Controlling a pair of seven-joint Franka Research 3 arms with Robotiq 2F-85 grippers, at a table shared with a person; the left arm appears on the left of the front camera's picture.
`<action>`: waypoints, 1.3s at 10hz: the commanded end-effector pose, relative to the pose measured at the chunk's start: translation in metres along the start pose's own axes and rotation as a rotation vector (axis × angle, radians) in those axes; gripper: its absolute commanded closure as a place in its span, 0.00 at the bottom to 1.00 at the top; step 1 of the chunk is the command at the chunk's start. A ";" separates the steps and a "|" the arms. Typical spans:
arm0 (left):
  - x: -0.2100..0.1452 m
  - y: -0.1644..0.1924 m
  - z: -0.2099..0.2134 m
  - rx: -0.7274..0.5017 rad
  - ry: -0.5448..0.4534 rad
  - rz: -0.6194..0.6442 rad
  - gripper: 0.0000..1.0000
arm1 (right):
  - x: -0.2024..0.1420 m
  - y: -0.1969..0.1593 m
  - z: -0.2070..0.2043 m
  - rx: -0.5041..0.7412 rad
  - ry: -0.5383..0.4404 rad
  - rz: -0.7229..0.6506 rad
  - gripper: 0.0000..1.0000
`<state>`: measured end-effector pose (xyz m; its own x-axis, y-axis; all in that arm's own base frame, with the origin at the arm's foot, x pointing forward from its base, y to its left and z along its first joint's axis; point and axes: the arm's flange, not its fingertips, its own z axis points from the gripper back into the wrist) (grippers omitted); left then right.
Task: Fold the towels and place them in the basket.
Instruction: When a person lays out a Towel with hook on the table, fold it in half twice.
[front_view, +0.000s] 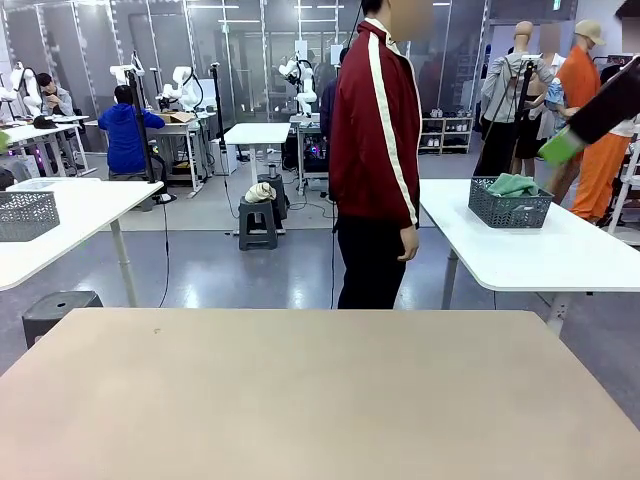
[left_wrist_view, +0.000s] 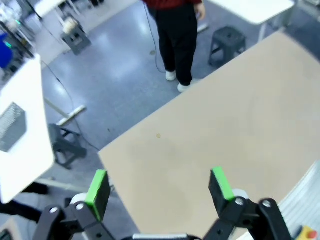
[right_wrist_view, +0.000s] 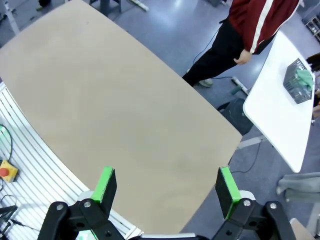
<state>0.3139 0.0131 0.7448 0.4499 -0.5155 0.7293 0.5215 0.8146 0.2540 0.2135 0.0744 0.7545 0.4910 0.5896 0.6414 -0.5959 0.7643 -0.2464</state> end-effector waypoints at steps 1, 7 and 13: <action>0.021 0.009 0.039 -0.037 0.031 -0.058 0.00 | 0.003 -0.008 0.026 0.003 0.012 0.029 0.00; 0.044 -0.008 0.130 -0.154 0.014 -0.124 0.00 | 0.008 0.008 0.105 0.017 0.006 0.102 0.00; 0.066 -0.054 0.123 -0.153 0.047 -0.183 0.00 | 0.018 0.012 0.136 0.021 0.022 0.097 0.00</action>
<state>0.2263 -0.0308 0.8547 0.3624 -0.6605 0.6576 0.7014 0.6579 0.2742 0.1319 0.0581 0.8535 0.4458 0.6544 0.6107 -0.6383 0.7108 -0.2957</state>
